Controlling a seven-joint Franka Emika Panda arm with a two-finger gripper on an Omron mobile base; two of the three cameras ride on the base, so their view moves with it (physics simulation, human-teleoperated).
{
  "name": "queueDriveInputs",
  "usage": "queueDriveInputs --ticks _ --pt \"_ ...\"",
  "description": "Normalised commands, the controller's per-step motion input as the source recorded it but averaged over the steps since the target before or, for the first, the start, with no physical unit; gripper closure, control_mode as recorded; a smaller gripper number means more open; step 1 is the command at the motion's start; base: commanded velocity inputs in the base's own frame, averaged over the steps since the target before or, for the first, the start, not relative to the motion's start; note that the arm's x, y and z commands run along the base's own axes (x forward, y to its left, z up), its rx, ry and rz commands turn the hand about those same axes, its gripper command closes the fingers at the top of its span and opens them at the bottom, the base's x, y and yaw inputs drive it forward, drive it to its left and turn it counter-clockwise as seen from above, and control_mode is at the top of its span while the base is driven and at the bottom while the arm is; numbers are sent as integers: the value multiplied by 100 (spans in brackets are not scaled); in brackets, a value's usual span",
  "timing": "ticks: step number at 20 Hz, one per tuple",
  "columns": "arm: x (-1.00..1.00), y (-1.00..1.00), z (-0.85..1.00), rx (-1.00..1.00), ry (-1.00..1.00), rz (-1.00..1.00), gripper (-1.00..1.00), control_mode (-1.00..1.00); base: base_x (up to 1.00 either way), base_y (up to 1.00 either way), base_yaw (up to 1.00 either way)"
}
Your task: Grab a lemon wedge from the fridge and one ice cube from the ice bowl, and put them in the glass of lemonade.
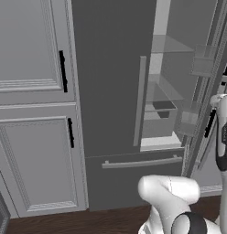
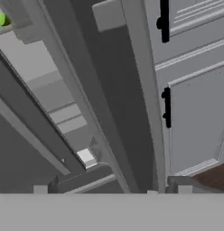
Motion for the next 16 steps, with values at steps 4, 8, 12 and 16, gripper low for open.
queueDriveInputs --ticks 4,8,12,16 --pt "11 100 36 -37 9 -14 -100 -100 0 0 0" --pt "49 100 2 -47 23 -16 -100 -100 0 0 0" --pt "85 87 0 -50 25 -10 -100 -100 0 0 0" --pt "92 7 5 -44 34 0 -100 -100 0 0 0"
